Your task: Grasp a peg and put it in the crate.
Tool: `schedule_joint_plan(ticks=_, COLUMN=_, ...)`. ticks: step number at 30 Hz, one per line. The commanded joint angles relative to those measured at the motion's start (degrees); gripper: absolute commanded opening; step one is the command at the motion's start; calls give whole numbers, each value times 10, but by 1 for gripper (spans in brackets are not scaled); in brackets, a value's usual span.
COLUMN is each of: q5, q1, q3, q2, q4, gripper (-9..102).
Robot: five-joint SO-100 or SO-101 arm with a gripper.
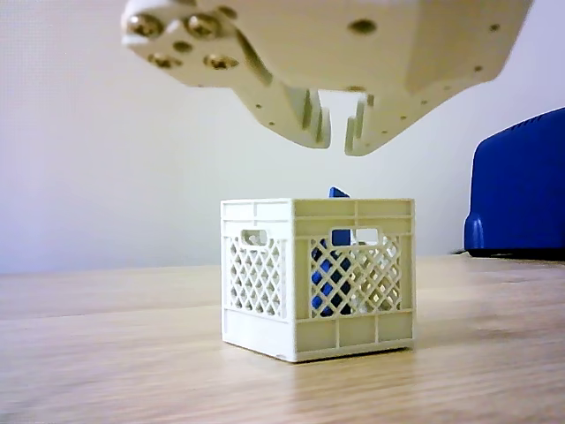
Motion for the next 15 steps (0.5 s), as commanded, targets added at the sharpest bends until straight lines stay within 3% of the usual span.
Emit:
schedule_joint_plan(ticks=1, q5=52, q1=-4, q3=-33, q2=85, q4=-6, gripper=0)
schedule_joint_plan(ticks=7, q5=191, q1=-49, q3=-33, q2=186, q4=119, gripper=0)
schedule_joint_plan(ticks=15, q5=383, q1=-169, q3=-34, q2=352, q4=404, gripper=0)
